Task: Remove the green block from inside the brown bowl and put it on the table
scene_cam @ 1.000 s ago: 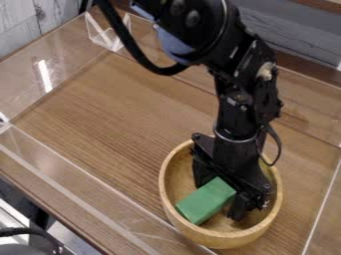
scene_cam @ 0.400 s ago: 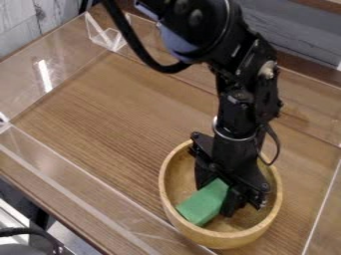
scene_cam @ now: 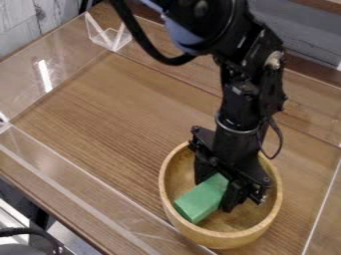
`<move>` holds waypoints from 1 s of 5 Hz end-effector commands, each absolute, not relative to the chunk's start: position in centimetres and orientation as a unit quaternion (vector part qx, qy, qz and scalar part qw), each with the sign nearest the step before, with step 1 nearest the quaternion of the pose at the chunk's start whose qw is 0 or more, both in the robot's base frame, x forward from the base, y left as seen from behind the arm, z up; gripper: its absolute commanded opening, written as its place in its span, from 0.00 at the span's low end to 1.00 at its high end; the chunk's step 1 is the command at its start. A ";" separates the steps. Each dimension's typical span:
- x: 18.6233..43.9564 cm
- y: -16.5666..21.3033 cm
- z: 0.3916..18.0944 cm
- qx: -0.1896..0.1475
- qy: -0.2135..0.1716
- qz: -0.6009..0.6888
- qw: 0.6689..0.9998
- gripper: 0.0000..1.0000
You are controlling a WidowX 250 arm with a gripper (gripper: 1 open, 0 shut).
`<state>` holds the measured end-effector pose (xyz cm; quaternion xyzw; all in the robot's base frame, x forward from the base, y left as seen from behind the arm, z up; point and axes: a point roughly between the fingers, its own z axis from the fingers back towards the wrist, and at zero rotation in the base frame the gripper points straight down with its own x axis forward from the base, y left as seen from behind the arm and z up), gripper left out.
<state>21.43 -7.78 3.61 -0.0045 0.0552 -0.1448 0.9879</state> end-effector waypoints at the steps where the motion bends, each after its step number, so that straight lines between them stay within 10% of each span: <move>1: 22.9 -7.6 6.1 -0.006 0.021 -0.136 0.991 0.00; 5: 25.1 -4.0 13.4 0.028 0.006 -0.072 0.997 0.00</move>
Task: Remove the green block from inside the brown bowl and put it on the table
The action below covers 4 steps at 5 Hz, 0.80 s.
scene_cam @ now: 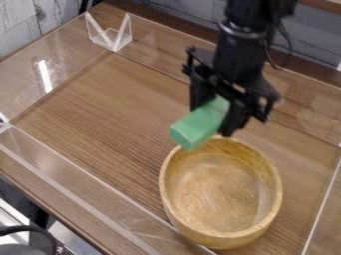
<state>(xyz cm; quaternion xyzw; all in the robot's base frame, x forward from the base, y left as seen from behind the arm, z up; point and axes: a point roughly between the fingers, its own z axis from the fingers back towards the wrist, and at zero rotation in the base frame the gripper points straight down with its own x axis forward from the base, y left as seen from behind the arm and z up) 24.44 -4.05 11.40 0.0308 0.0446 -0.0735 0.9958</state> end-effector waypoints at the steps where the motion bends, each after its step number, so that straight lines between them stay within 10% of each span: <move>1: 25.0 -4.8 12.5 0.029 -0.003 -0.068 0.997 0.00; 4: 25.0 -5.1 11.8 0.025 -0.019 -0.061 0.998 0.00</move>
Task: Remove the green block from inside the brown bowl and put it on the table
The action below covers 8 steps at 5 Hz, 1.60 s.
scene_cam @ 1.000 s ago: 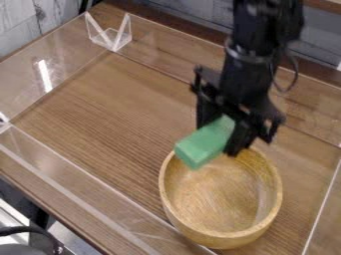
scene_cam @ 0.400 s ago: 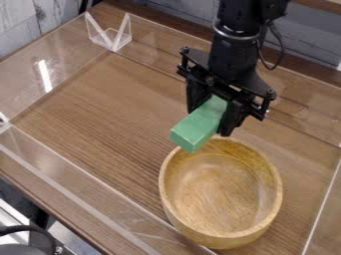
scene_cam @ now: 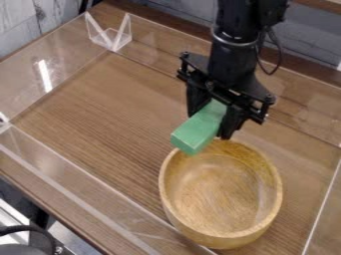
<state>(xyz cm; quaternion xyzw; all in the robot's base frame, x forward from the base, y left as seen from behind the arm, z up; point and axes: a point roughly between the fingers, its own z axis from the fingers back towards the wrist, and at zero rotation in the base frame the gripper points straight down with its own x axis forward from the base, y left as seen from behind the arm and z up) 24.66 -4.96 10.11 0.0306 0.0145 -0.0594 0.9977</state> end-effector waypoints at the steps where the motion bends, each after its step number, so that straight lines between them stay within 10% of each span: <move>1: 24.9 -5.1 11.7 0.023 -0.022 -0.064 0.997 0.00; 8: 23.9 2.1 13.2 0.033 -0.055 0.011 0.998 0.00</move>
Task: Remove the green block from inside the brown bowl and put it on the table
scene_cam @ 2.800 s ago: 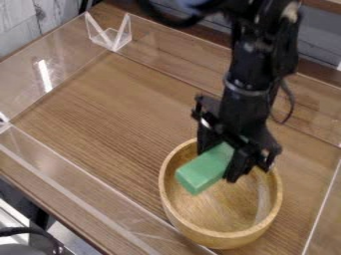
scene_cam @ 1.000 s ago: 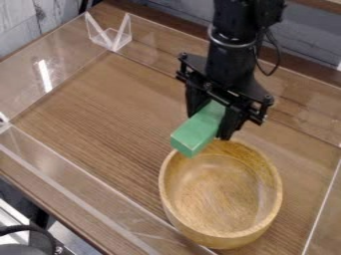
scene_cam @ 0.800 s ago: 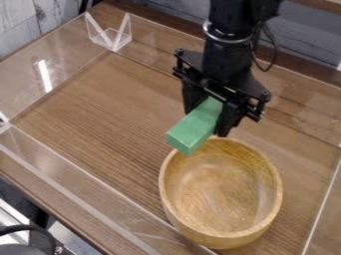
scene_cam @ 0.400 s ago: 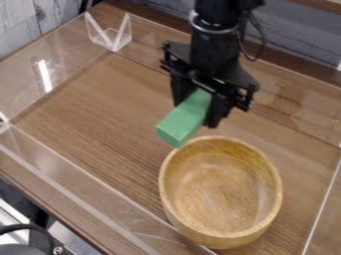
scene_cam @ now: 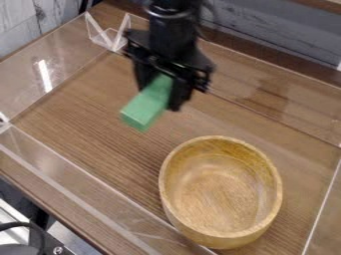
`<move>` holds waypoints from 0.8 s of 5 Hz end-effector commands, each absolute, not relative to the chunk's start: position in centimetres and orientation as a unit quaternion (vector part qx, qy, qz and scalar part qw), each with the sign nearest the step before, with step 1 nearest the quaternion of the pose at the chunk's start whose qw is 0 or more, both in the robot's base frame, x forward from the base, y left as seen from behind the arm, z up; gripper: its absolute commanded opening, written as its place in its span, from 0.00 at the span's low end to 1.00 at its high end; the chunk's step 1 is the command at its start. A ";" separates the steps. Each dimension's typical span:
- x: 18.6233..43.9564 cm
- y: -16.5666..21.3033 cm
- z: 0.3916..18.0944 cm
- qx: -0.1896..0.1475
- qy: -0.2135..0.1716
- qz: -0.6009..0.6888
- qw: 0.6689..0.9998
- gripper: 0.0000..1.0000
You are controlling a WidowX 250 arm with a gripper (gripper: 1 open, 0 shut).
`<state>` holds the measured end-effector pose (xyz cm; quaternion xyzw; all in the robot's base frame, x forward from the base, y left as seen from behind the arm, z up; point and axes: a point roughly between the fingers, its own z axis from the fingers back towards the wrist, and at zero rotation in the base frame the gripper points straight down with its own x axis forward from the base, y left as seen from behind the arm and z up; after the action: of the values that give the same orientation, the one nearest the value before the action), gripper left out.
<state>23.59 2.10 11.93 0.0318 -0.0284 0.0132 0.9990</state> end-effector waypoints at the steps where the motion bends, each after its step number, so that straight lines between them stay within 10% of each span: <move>1: 23.4 4.6 12.7 0.033 -0.060 0.012 0.998 0.00; 4: 24.3 7.3 10.6 0.030 -0.070 0.015 0.997 0.00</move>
<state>23.89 6.95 9.73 0.0254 -0.0521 0.0169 0.9982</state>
